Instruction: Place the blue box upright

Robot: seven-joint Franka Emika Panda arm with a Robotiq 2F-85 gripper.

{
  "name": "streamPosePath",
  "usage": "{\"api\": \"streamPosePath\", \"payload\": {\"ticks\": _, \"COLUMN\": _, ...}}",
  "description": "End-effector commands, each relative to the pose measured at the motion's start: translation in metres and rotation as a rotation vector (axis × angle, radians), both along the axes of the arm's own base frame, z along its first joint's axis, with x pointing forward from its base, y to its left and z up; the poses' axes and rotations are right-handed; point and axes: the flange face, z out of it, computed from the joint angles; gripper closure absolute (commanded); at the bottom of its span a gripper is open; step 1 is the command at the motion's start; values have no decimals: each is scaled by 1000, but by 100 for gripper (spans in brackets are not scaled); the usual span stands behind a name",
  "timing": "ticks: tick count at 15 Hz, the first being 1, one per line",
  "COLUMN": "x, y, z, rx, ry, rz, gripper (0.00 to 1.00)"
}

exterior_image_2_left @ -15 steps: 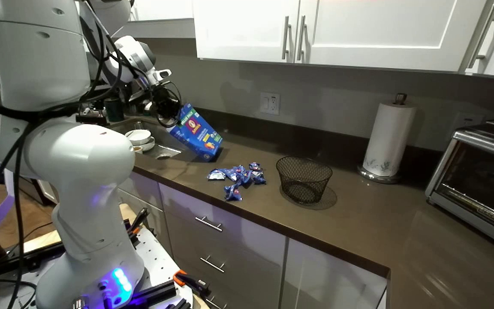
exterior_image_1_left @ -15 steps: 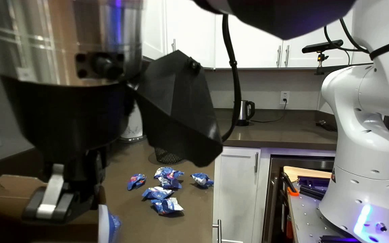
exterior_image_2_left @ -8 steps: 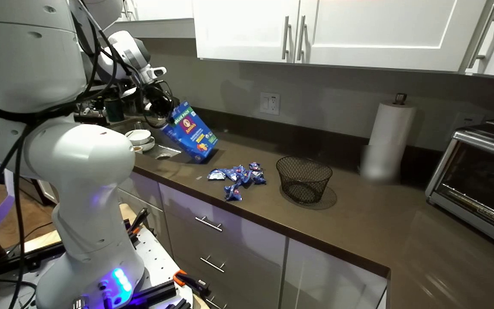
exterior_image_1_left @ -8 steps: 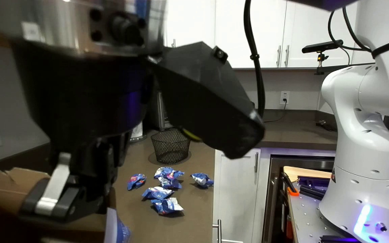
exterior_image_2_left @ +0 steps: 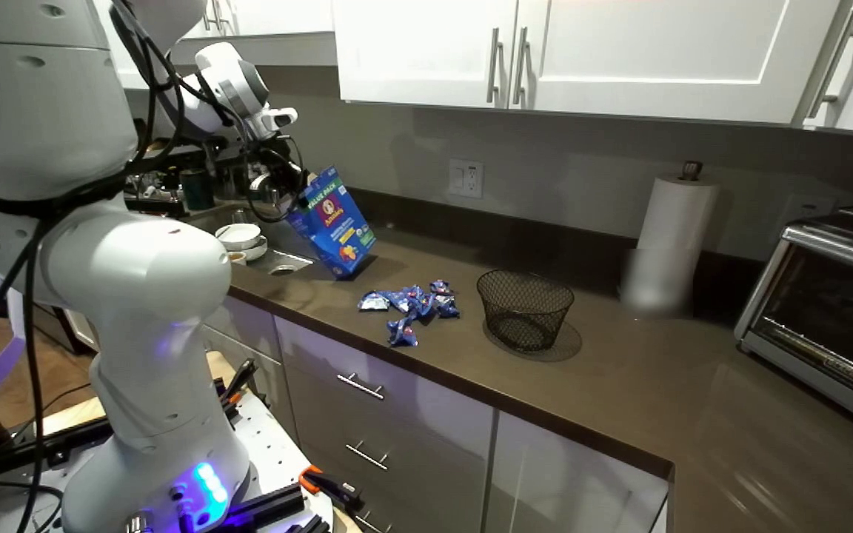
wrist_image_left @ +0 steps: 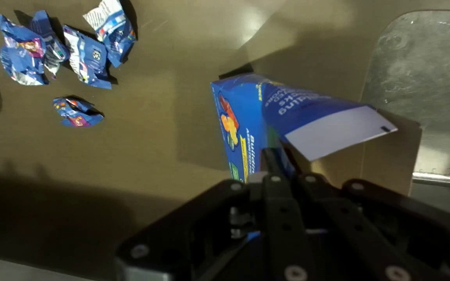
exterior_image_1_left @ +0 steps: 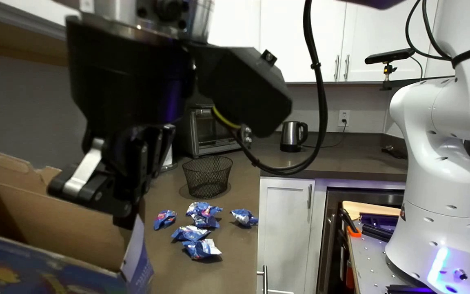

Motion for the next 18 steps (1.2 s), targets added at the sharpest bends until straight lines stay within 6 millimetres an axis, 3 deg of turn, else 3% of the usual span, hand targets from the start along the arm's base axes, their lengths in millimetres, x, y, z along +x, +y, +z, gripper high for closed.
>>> {"api": "streamPosePath", "payload": {"ticks": 1, "x": 3, "y": -20, "z": 8, "rx": 40, "ry": 6, "rz": -54, "gripper": 100}}
{"api": "streamPosePath", "payload": {"ticks": 9, "x": 18, "y": -42, "z": 18, "rx": 74, "ry": 30, "rz": -141, "gripper": 100}}
{"api": "streamPosePath", "payload": {"ticks": 18, "x": 30, "y": -63, "z": 6, "rx": 130, "ry": 105, "rz": -227, "gripper": 100}}
